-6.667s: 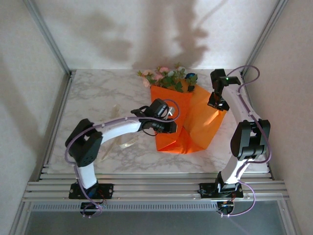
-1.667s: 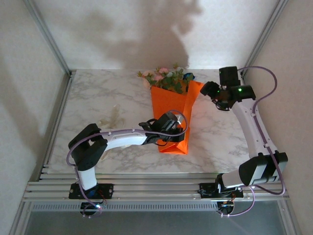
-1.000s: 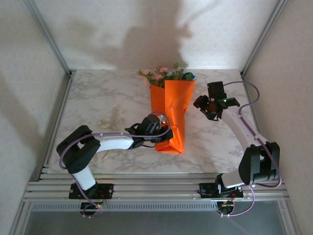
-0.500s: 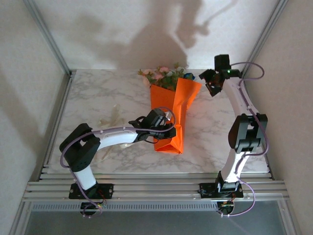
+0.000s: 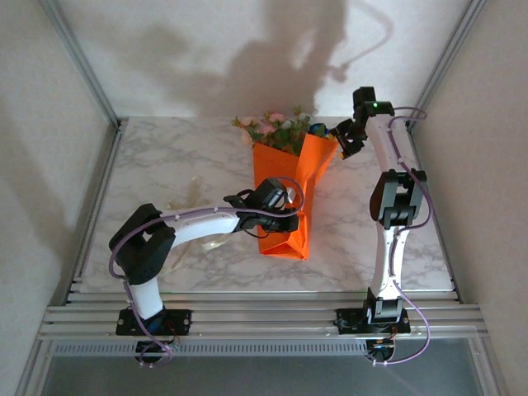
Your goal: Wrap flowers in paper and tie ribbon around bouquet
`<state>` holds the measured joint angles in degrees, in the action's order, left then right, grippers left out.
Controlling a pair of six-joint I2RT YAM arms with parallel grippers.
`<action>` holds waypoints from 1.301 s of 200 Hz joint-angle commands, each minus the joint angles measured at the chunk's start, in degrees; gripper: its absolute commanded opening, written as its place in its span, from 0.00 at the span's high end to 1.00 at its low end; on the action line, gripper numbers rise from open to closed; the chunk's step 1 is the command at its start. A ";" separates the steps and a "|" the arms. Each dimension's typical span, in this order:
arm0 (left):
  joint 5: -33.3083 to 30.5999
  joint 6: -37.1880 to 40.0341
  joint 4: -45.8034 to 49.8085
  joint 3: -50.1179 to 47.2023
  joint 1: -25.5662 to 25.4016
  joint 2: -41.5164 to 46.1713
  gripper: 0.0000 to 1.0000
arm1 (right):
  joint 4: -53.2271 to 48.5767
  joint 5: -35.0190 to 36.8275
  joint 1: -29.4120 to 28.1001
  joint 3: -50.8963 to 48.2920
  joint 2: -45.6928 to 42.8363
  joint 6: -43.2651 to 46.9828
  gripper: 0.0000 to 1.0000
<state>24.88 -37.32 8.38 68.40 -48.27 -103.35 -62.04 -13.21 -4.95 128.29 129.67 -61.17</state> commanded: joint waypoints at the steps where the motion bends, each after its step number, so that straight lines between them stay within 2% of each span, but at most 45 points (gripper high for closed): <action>1: -0.01 2.96 4.18 2.19 -0.33 -0.89 1.00 | -2.49 -0.83 0.46 -0.05 -0.72 -0.02 0.63; 15: 0.15 4.12 6.10 2.92 -0.33 -0.98 1.00 | -2.80 0.25 0.84 0.45 -0.45 0.87 0.84; 28: 0.46 5.97 9.19 4.02 -0.48 -1.22 1.00 | -4.64 2.31 1.00 3.34 0.87 2.97 1.00; 60: -0.07 11.63 19.52 7.26 -0.42 -1.51 1.00 | -12.48 5.39 1.00 14.91 6.36 10.01 1.00; 86: -0.90 14.46 25.37 8.29 0.10 -1.24 1.00 | -13.81 6.35 0.82 14.85 6.27 13.57 1.00; 130: -1.88 12.18 23.29 6.80 0.28 0.15 1.00 | -14.69 6.08 0.80 15.22 6.78 16.24 1.00; 140: -1.95 11.26 22.12 6.42 0.28 0.25 1.00 | -15.24 5.39 0.75 16.58 7.68 17.05 0.79; 141: -1.94 11.19 22.03 6.41 0.33 0.25 1.00 | -15.33 5.28 0.80 16.80 7.88 17.20 0.75; 152: -1.93 10.32 21.24 6.39 0.37 0.08 1.00 | -15.38 5.64 0.47 17.64 7.87 18.43 0.55; 162: -2.05 9.45 20.29 6.10 0.46 0.29 1.00 | -14.38 7.31 0.00 16.50 6.20 19.60 0.43; 173: -2.05 8.38 18.77 5.17 0.78 0.82 1.00 | -11.85 9.01 -0.08 12.25 2.63 19.90 0.34; 195: -1.24 7.12 16.27 2.94 1.66 2.01 1.00 | -2.85 7.53 1.70 -1.30 -5.87 18.06 0.28; 207: -1.20 7.98 17.23 2.87 2.02 2.18 1.00 | -0.29 5.72 3.05 -5.53 -8.11 17.19 0.25; 237: -2.93 13.31 23.75 4.72 3.17 2.29 1.00 | -4.50 5.32 4.15 -4.70 -6.72 16.94 0.25; 260: -4.71 15.67 26.47 4.44 4.16 2.89 1.00 | -1.63 3.96 4.07 -8.40 -7.92 13.96 0.28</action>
<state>23.05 -25.67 29.36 72.03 -45.41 -102.94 -65.82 -7.55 -0.49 123.37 123.42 -44.40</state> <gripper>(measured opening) 0.045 0.733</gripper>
